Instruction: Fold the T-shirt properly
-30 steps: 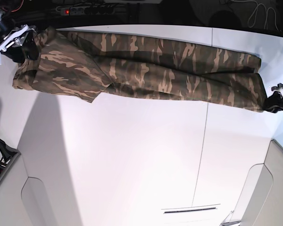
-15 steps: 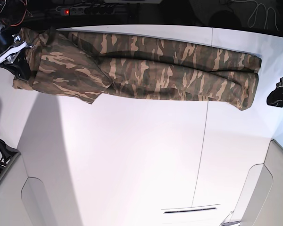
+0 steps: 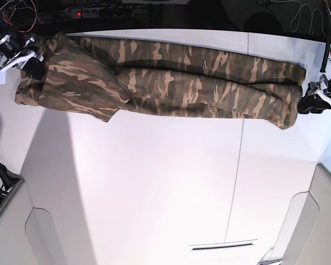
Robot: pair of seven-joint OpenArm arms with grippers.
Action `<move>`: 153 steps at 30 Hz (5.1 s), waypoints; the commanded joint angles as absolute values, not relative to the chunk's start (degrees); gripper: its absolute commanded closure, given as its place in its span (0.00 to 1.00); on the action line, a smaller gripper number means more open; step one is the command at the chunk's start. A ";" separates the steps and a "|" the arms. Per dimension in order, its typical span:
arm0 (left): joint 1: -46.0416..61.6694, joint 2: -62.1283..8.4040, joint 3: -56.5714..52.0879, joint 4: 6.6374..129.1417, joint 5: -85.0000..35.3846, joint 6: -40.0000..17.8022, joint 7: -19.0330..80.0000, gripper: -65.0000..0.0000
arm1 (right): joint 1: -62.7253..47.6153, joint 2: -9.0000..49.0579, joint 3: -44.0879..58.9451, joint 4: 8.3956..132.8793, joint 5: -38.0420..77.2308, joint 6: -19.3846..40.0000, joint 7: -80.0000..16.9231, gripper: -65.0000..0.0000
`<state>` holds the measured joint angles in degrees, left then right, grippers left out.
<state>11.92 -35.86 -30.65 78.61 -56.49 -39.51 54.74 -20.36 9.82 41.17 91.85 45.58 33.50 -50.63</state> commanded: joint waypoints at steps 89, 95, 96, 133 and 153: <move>1.58 -44.36 -19.86 87.99 -64.97 -40.00 58.81 1.00 | -20.38 10.74 34.28 106.94 49.67 33.71 -53.04 0.71; 5.23 -39.00 -19.73 99.35 -64.36 -40.00 58.70 1.00 | -20.38 10.74 34.28 106.96 49.69 33.71 -53.58 0.71; 5.26 -38.30 -19.73 99.74 -64.03 -40.00 58.35 1.00 | -20.38 10.74 34.28 106.96 49.71 33.71 -53.91 0.71; 5.26 -18.33 -7.33 99.68 -54.13 -39.66 52.93 0.59 | -23.51 10.72 38.52 96.97 50.96 33.93 -53.80 0.49; 5.26 -14.63 1.96 99.68 -52.45 -39.66 52.93 0.54 | -23.49 8.73 38.50 94.32 52.99 34.33 -54.26 0.49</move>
<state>6.02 -14.31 2.09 98.87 -51.18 -39.29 53.98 -23.49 8.32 38.19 93.51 51.62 33.50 -54.92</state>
